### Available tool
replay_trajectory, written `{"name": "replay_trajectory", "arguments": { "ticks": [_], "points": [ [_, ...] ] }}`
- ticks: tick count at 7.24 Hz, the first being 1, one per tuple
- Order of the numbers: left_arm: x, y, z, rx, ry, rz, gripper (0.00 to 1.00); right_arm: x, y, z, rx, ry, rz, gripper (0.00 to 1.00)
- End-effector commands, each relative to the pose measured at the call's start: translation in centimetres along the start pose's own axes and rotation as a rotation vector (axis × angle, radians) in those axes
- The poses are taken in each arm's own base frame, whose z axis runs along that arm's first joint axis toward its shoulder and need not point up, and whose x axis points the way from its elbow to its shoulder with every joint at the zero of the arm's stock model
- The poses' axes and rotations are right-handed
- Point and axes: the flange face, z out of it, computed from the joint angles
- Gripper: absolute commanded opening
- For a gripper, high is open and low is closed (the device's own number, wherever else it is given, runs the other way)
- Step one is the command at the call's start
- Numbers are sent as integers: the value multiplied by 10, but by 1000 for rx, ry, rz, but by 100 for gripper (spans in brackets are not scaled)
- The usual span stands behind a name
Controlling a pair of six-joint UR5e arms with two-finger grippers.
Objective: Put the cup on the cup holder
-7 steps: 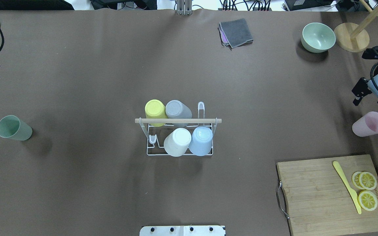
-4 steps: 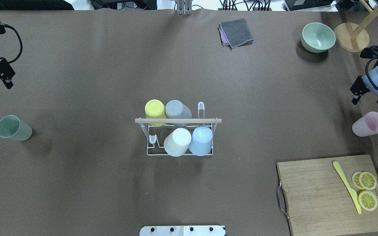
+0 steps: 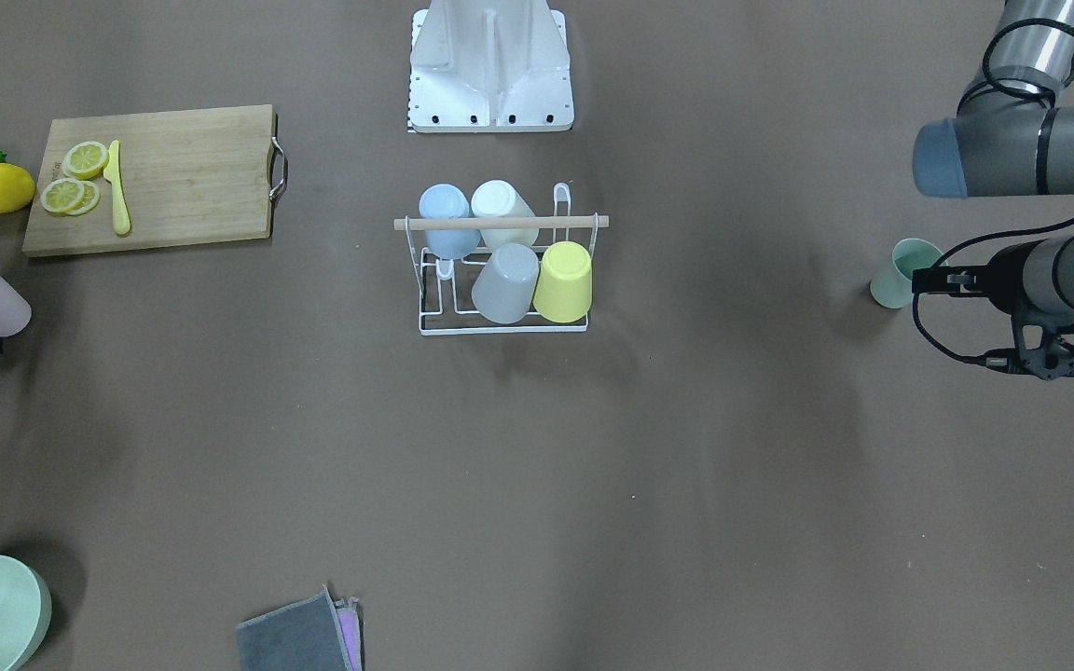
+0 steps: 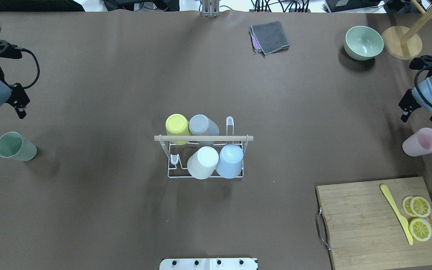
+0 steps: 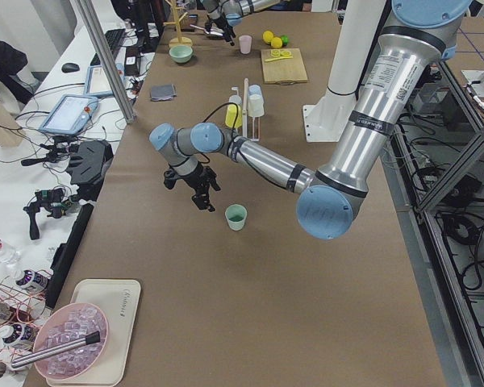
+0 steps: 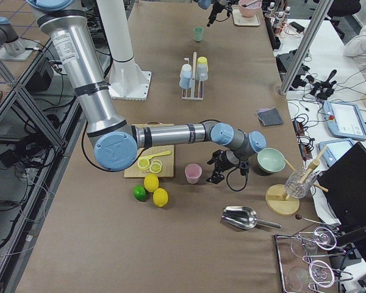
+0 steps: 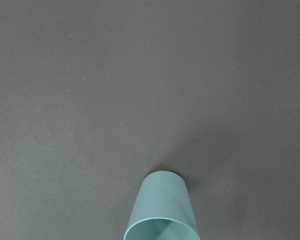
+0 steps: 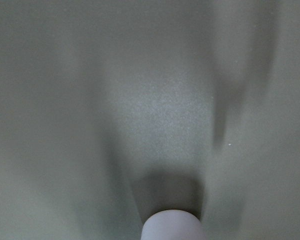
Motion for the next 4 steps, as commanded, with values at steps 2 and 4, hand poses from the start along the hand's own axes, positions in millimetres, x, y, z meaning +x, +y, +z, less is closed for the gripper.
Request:
{"name": "replay_trajectory", "arguments": {
  "ticks": [2, 4],
  "points": [
    [-4, -12, 32, -75, 50, -39, 98, -5, 3, 14, -49, 6, 18, 99],
    [-14, -37, 67, -163, 87, 3, 98, -4, 6, 19, -86, 8, -4, 99]
  ]
}}
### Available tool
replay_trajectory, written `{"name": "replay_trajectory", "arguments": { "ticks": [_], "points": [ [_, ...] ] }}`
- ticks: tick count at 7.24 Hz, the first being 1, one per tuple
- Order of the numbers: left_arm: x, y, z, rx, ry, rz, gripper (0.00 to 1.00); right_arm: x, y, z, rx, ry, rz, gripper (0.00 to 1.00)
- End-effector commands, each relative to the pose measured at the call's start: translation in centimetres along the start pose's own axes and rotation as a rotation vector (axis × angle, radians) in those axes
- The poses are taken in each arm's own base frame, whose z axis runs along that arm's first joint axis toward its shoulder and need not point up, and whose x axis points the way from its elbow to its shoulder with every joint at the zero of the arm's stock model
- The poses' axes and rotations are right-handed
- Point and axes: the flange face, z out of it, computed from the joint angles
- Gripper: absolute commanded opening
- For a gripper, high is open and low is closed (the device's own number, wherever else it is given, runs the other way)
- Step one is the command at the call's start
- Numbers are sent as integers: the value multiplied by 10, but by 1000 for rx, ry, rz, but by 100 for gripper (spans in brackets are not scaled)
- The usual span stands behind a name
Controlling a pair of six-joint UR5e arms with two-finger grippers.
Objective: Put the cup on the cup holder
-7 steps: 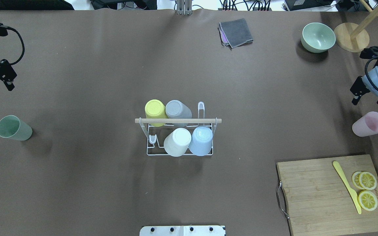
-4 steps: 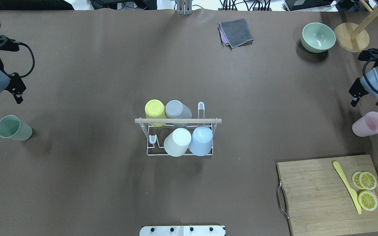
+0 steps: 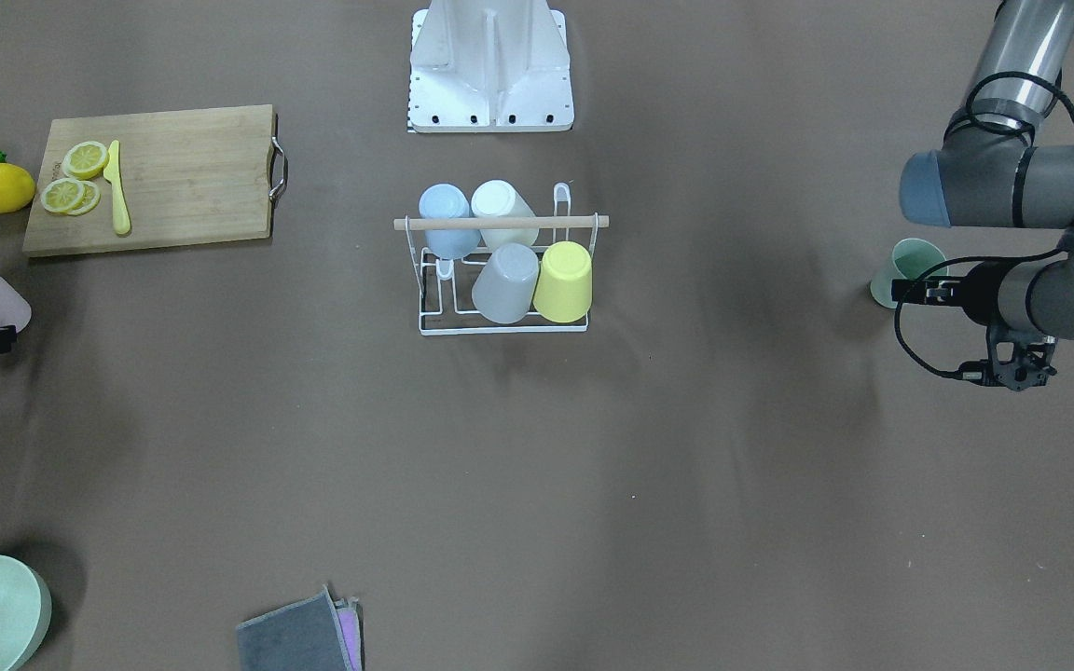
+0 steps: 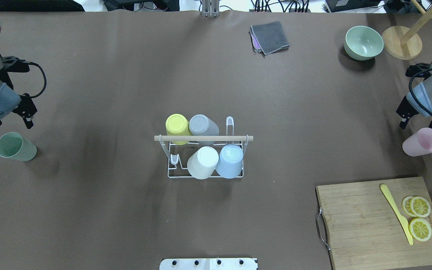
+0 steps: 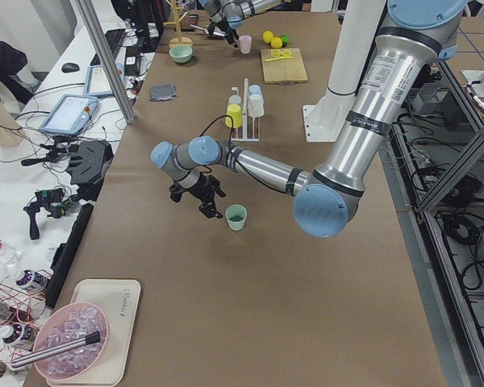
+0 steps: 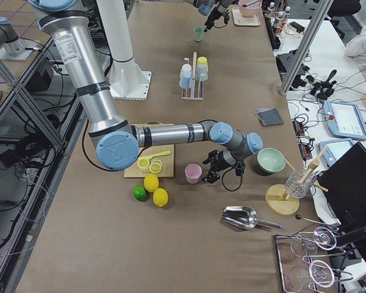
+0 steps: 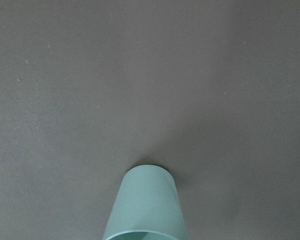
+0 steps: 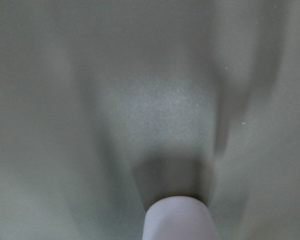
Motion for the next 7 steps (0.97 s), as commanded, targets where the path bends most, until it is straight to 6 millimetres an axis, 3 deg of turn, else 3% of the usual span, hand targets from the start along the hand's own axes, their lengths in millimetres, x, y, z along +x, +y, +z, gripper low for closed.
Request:
{"name": "replay_trajectory", "arguments": {
  "ticks": [1, 4, 6, 7],
  "points": [
    [-12, -22, 28, -78, 66, 31, 98, 2, 2, 6, -25, 2, -15, 99],
    [-21, -23, 38, -113, 71, 17, 98, -1, 3, 21, -64, 14, -45, 98],
    [-28, -36, 48, -149, 74, 33, 98, 15, 1, 33, -101, 10, -76, 97],
    [-21, -44, 49, -160, 71, 30, 98, 13, 1, 38, -117, 14, -70, 96]
  ]
}}
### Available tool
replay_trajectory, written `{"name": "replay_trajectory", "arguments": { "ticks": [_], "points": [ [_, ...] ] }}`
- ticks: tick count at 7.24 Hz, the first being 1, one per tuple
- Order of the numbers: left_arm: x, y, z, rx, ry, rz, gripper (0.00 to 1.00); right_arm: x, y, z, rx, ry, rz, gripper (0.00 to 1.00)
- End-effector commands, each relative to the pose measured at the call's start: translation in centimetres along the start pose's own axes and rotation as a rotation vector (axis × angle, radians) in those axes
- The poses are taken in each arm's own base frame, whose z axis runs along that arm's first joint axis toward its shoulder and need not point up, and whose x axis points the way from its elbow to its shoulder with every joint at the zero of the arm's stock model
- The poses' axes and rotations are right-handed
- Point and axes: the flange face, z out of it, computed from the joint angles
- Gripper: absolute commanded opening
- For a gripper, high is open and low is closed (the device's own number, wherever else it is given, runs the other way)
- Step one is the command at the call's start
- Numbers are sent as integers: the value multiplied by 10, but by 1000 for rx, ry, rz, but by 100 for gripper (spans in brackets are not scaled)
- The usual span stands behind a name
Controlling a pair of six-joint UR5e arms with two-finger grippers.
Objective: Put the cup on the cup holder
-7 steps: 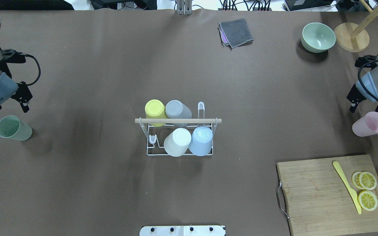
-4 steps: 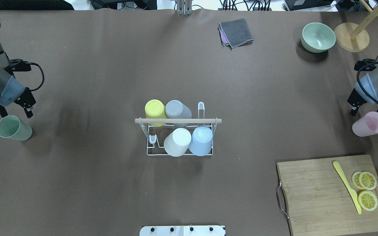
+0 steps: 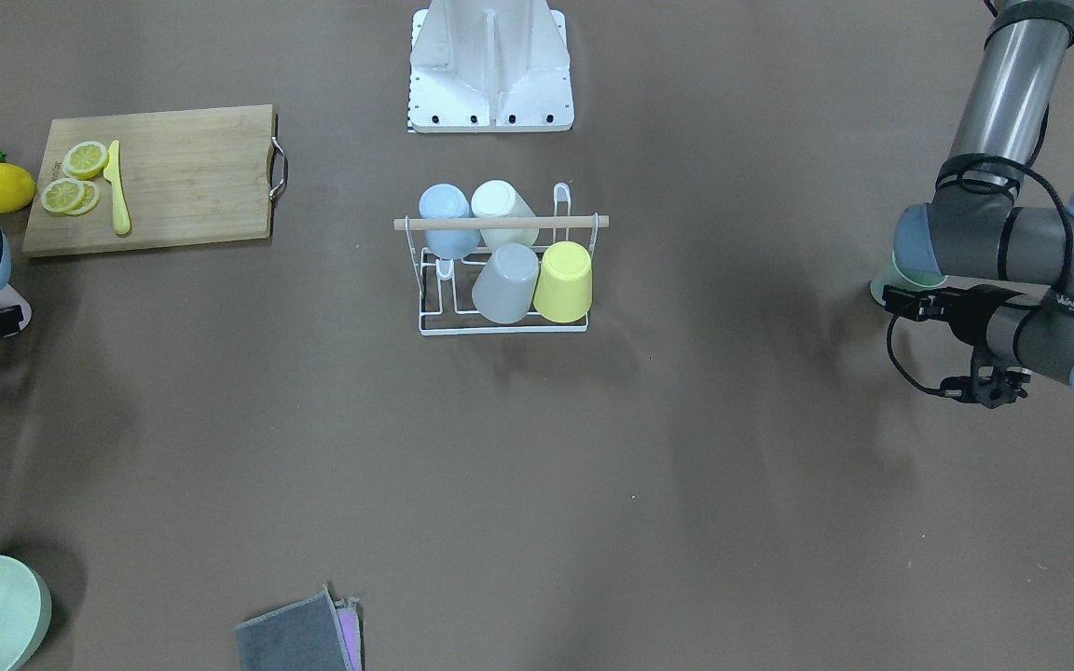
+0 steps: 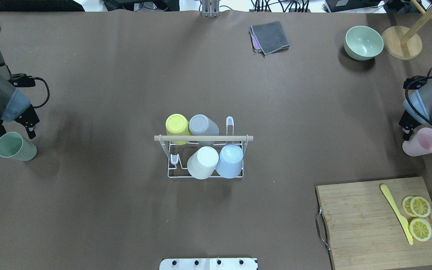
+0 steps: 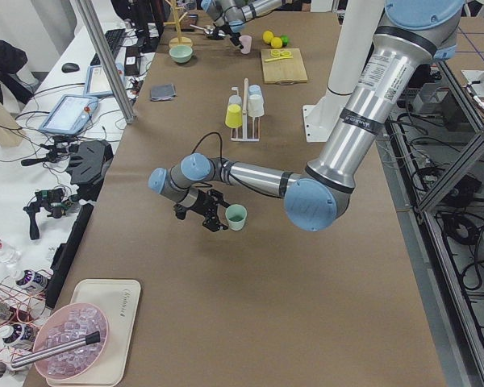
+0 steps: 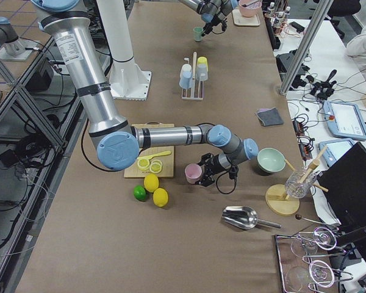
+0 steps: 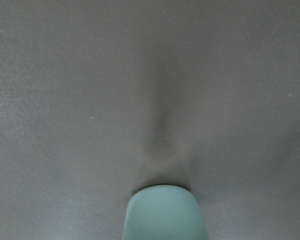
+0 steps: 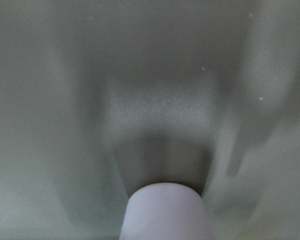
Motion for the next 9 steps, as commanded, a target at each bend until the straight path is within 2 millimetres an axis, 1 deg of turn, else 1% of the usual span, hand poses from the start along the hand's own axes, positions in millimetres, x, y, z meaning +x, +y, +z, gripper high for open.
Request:
{"name": "replay_trajectory", "arguments": {
  "ticks": [1, 2, 3, 4, 5, 6, 7, 8, 9],
  "points": [
    [4, -13, 5, -33, -1, -16, 98, 2, 0, 8, -30, 1, 7, 96],
    [5, -15, 9, -42, -5, -19, 98, -1, -2, 14, -41, 5, 4, 96],
    [6, -17, 12, -56, -6, -32, 98, 0, -5, 17, -49, 6, 9, 95],
    [9, -21, 13, -67, -7, -41, 98, 0, -6, 17, -51, 6, 10, 95],
    [18, -26, 17, -88, -13, -46, 98, 0, -8, 18, -55, 7, 11, 95],
    [20, -24, 18, -101, -10, -45, 98, 1, -9, 21, -62, 10, 13, 94],
    [15, -21, 21, -129, -1, 16, 98, 1, -9, 21, -62, 13, 13, 94],
    [14, -18, 23, -147, 5, 34, 98, 1, -8, 22, -67, 13, 13, 90],
    [11, -17, 25, -159, 7, 56, 98, 2, -8, 22, -71, 12, 18, 85]
  ]
}}
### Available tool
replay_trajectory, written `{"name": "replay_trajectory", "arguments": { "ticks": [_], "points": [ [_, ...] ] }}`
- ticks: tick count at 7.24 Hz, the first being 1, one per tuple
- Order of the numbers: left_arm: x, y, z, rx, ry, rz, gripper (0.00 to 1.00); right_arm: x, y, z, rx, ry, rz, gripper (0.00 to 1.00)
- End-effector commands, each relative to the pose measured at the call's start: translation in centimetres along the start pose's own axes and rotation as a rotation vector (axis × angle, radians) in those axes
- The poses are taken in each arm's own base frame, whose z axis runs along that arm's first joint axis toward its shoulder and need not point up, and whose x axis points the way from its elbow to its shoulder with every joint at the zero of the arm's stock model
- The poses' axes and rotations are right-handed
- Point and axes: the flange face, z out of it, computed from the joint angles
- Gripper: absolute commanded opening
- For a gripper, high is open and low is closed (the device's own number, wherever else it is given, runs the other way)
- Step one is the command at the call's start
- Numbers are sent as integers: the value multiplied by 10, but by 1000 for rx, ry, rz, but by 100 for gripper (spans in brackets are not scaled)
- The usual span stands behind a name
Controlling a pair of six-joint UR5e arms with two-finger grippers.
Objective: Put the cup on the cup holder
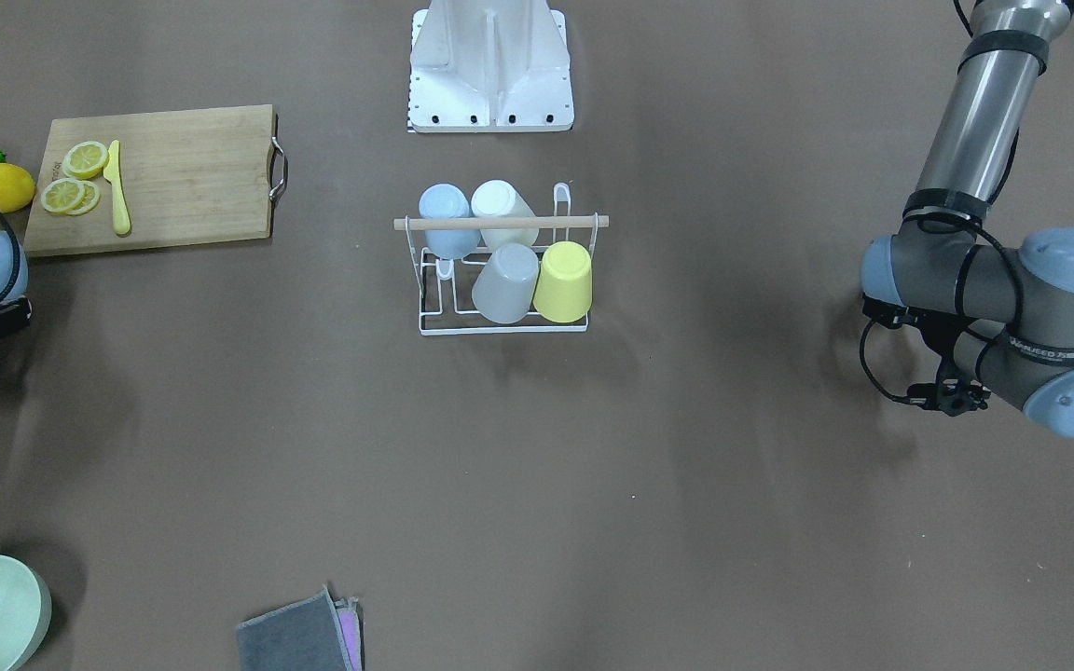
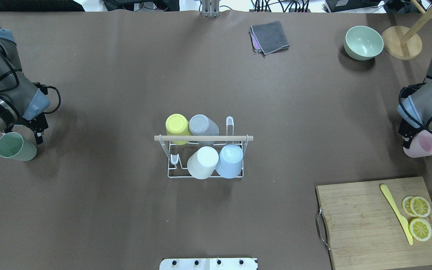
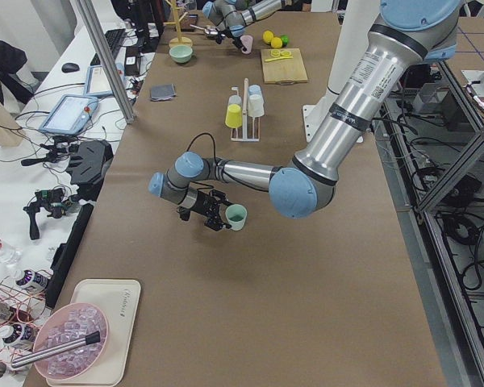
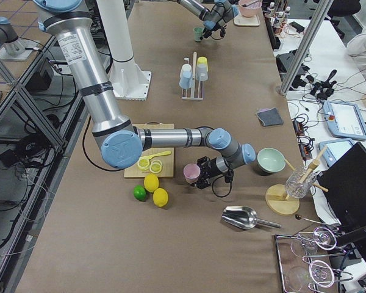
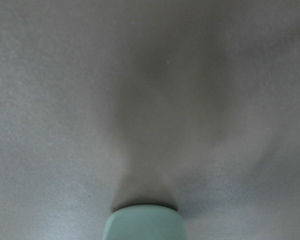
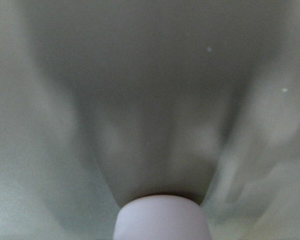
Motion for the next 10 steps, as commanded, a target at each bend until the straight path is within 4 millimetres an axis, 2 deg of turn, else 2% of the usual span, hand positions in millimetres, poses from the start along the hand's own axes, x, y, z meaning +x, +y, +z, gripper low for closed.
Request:
{"name": "replay_trajectory", "arguments": {
  "ticks": [1, 4, 6, 7, 8, 9, 10],
  "points": [
    [-4, 2, 3, -22, -2, 34, 98, -1, 0, 1, -5, 1, 2, 79],
    [-2, -4, 24, -63, -11, 20, 98, -2, -2, 6, -16, 2, 5, 50],
    [-2, -5, 27, -69, -14, 20, 98, -2, -2, 3, -10, 1, 4, 49],
    [-2, -4, 27, -70, -13, 17, 74, 8, 1, -10, 11, -13, 7, 49],
    [-3, -3, 28, -80, -10, 1, 38, 11, 2, -22, 29, -22, 2, 49],
    [-1, 0, 27, -86, -12, -4, 14, 12, 3, -26, 39, -34, -2, 49],
    [-1, 2, 26, -95, -27, -7, 0, 13, 4, -35, 53, -43, -23, 49]
  ]
}}
